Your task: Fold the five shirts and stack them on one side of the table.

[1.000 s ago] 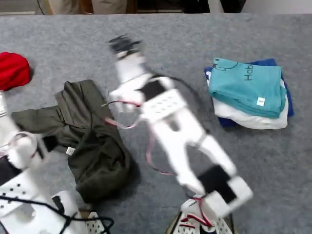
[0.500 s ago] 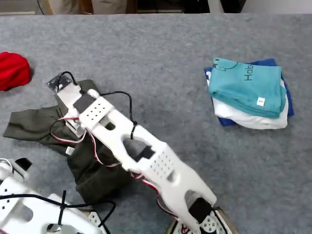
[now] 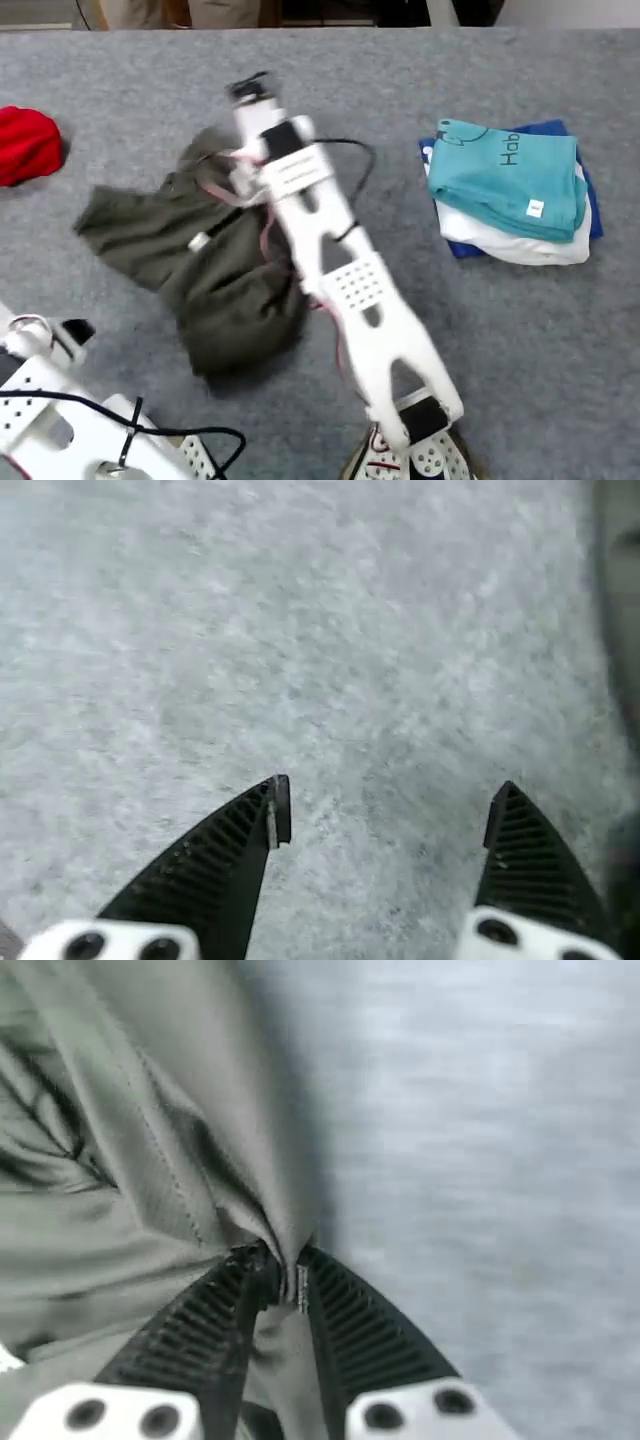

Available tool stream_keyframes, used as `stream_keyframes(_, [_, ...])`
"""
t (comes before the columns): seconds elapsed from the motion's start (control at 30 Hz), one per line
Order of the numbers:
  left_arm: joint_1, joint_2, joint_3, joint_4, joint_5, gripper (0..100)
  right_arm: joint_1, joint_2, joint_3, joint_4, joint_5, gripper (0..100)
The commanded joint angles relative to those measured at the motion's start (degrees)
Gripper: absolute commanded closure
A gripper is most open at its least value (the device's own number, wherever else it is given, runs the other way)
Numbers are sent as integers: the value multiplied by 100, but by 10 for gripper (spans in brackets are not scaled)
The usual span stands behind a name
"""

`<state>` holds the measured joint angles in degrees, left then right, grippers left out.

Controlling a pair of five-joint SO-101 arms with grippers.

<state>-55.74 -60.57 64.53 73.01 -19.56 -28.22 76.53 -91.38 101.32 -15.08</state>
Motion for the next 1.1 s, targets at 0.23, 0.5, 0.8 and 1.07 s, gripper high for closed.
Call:
stream_keyframes(0.23, [967,-22,0,-35,193,686,1719,-2246,3319,114,-26,997])
stream_keyframes(0.5, [3499,-13,-167,193,1301,686,2440,-3433,5701,70,0,997])
stream_keyframes(0.8, [5767,268,-659,-448,2040,682,2466,-3451,6387,-475,-53,997])
stream_keyframes(1.07, [6699,3134,-1969,-791,2971,682,2062,-3451,7275,-1600,-325,997])
